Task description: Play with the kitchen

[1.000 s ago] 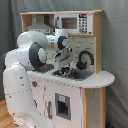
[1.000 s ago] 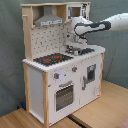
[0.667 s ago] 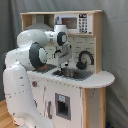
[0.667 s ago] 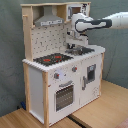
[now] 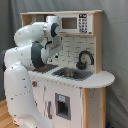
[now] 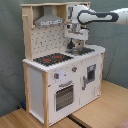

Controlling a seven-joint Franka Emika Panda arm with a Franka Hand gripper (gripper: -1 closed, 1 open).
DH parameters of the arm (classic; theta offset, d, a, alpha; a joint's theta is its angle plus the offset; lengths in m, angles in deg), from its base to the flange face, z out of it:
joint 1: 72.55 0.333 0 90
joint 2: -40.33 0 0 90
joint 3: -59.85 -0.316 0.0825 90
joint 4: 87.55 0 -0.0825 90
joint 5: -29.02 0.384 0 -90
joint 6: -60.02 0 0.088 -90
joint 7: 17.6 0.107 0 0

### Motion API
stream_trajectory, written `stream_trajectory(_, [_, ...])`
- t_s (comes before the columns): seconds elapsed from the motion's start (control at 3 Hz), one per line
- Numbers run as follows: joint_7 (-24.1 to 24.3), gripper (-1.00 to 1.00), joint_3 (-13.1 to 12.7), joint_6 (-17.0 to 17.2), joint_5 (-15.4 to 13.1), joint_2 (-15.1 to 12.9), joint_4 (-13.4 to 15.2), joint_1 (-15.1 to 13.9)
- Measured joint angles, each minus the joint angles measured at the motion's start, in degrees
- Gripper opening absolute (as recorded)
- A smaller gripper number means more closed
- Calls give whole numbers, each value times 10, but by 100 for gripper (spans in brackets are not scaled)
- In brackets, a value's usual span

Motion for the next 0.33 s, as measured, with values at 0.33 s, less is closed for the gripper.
stream_trajectory(0.33, [28,100,0,26,-25,-22,-3,35])
